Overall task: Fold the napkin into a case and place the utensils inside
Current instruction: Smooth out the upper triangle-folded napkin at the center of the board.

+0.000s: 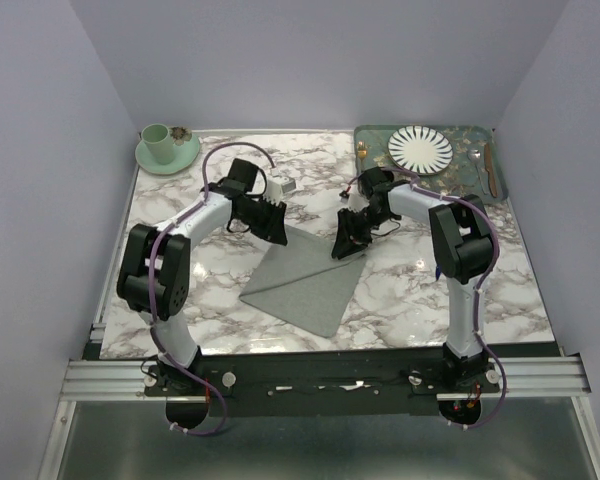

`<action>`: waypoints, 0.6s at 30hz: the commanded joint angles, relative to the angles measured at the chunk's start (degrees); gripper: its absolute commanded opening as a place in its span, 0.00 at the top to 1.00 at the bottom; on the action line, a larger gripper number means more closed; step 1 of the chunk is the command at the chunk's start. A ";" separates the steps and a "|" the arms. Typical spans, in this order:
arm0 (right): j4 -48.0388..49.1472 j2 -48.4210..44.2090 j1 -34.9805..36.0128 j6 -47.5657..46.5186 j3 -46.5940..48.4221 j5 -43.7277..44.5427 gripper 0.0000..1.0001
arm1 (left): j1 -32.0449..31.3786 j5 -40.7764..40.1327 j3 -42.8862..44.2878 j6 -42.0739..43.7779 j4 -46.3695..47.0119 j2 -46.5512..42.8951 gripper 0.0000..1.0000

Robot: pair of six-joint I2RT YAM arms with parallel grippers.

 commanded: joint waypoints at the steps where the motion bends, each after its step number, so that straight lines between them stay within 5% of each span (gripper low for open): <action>1: 1.21 -0.37 0.19 -0.01 -2.40 5.04 0.64 | -0.50 0.97 -5.36 -2.39 -0.20 4.84 0.74; 12: 0.77 -0.73 0.10 -0.27 -1.44 6.63 0.64 | 1.60 -4.94 8.35 3.23 -5.65 15.93 0.77; 16: 0.86 -0.73 0.10 0.08 -1.35 6.54 0.64 | 3.63 6.21 3.55 0.88 0.03 8.65 0.57; 18: 1.12 -1.08 0.10 0.08 -1.62 6.80 0.64 | 3.37 12.87 -0.41 -7.16 5.39 2.50 0.47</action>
